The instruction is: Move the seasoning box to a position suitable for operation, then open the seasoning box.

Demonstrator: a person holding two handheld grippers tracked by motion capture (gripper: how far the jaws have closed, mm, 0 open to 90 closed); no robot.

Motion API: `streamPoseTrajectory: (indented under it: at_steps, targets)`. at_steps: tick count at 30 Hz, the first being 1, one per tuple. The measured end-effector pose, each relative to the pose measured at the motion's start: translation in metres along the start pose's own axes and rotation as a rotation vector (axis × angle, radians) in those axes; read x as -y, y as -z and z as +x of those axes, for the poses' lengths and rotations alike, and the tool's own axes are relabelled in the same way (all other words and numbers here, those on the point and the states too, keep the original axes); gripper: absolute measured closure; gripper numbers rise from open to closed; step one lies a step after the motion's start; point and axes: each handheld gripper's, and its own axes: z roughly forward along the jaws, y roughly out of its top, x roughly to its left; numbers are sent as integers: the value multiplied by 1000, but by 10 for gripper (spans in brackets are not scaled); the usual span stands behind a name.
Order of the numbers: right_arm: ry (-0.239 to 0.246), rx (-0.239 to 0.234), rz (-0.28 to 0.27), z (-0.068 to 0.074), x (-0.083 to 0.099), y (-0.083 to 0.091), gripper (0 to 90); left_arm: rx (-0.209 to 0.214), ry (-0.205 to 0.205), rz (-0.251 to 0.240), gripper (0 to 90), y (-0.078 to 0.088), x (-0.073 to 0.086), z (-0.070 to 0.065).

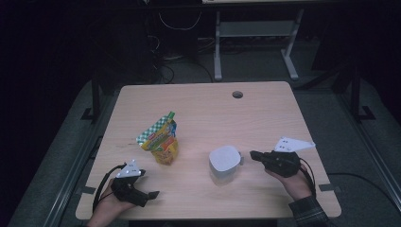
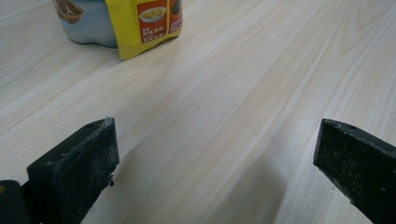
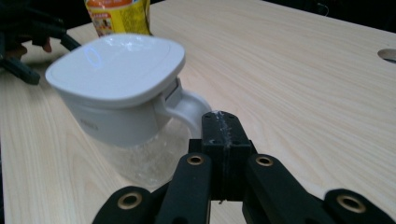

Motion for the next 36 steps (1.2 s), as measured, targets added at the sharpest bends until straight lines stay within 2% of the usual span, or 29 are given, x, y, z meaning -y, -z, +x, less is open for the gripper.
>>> streamPoseTrajectory:
  at_steps: [4,10,17,21,25,29,30,33,36]
  targets:
    - [-4,-19,-27,1,-12,3,896,2,-7,4,0,-1,0,0]
    - [26,-47,-53,6,-29,0,896,0,-6,11,0,-1,-1,1]
    - [63,-84,-50,13,-45,-11,897,7,-1,7,0,-1,-1,0]
    - [74,-87,-44,16,-51,-16,897,9,2,9,0,-1,-1,0]
    - [73,-90,-30,17,-49,-18,896,12,12,5,0,-2,0,0]
    - [76,-90,-17,16,-45,-20,897,12,9,5,0,-2,0,0]
    - [71,-89,-13,16,-44,-21,897,7,-3,6,0,-2,0,1]
    - [70,-97,-8,15,-42,-22,896,13,14,7,0,-3,0,1]
    - [72,-99,-6,16,-41,-22,896,10,6,7,0,-3,0,1]
